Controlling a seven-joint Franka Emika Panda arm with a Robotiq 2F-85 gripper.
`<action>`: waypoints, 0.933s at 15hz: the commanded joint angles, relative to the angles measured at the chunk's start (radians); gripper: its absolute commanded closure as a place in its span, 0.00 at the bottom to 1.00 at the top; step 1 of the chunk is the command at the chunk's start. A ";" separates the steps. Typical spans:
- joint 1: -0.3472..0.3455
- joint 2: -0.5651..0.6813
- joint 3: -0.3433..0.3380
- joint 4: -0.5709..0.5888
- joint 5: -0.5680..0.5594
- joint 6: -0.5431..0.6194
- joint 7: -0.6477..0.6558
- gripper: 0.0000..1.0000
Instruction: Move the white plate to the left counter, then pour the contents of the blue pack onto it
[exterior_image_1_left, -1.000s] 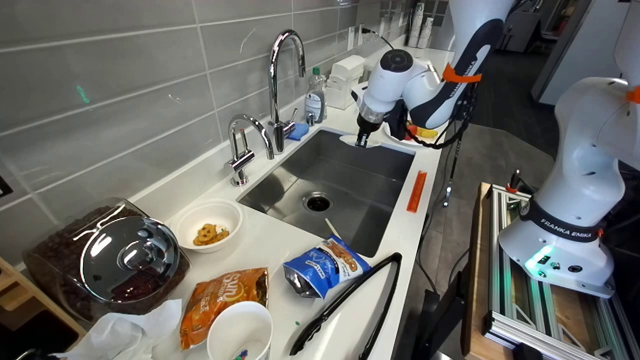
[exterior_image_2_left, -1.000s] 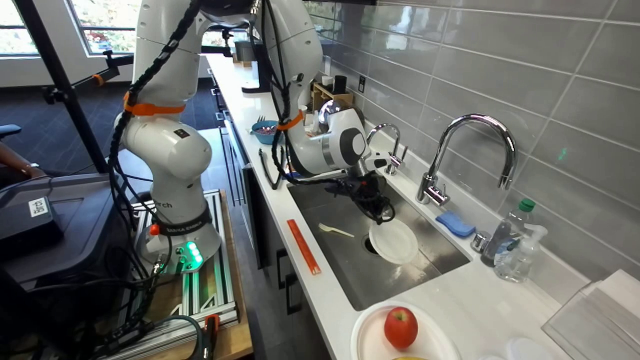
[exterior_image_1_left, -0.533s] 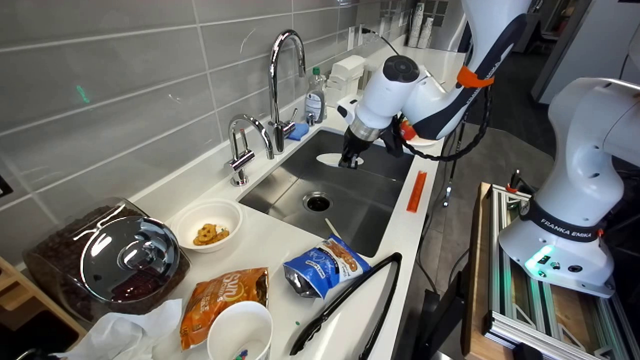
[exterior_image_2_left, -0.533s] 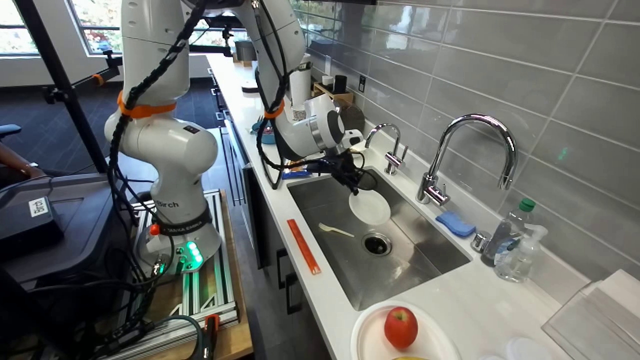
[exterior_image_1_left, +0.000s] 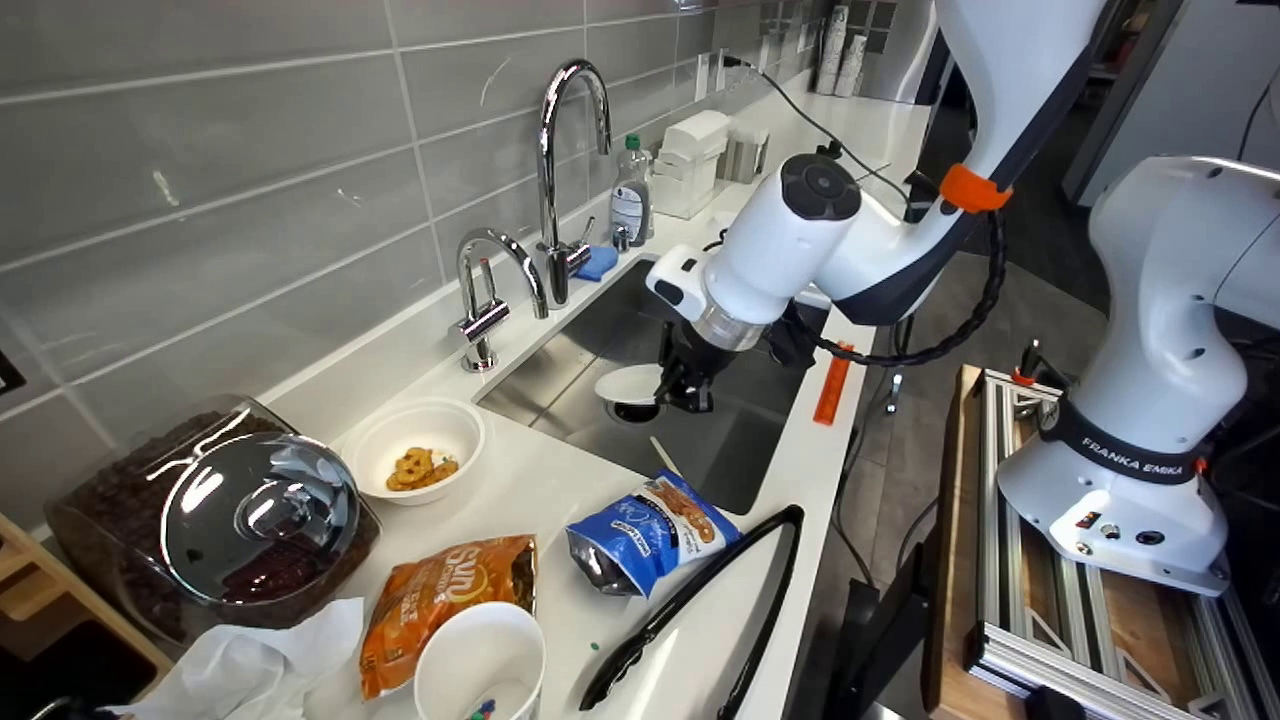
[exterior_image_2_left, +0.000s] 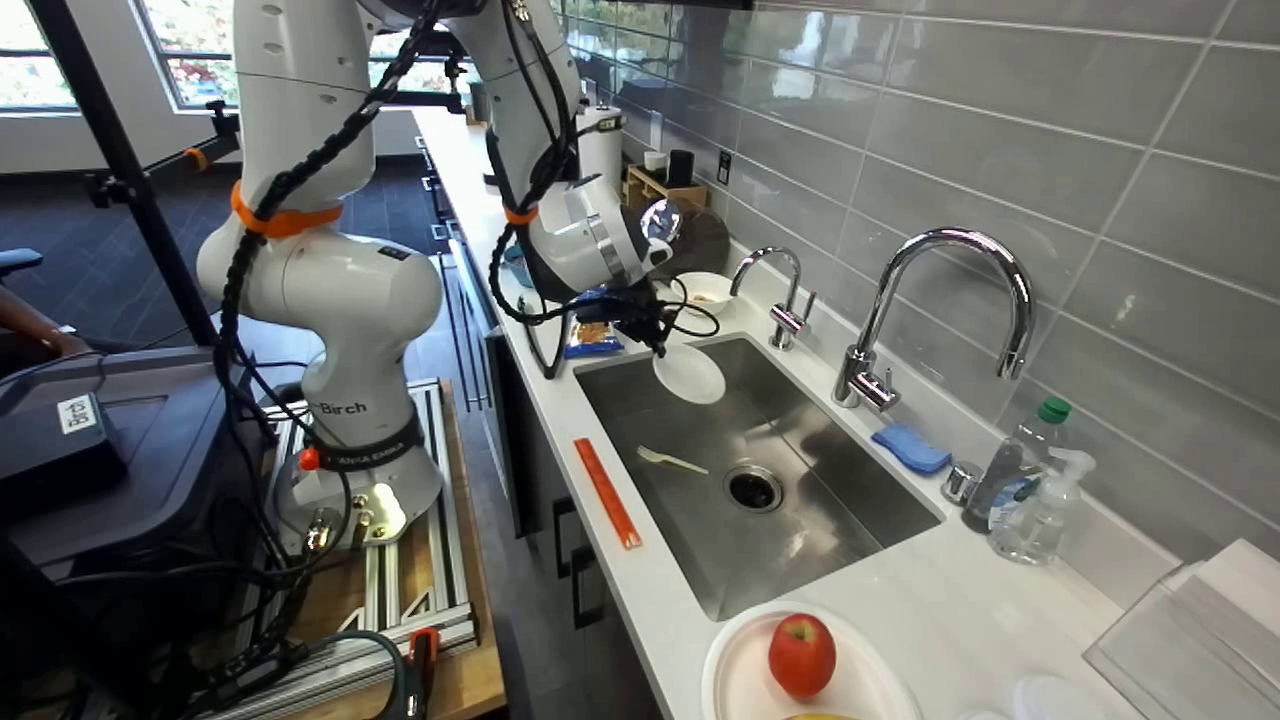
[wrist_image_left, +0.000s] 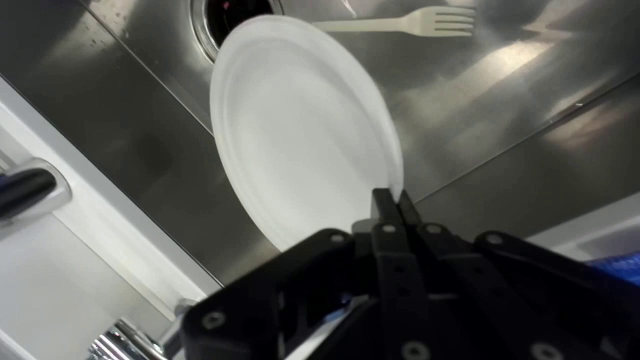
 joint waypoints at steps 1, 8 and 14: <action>0.058 -0.004 0.030 0.003 -0.027 0.011 0.021 0.99; 0.151 0.009 0.075 0.063 -0.016 0.033 0.057 0.99; 0.150 0.001 0.088 0.069 0.000 0.012 0.037 0.97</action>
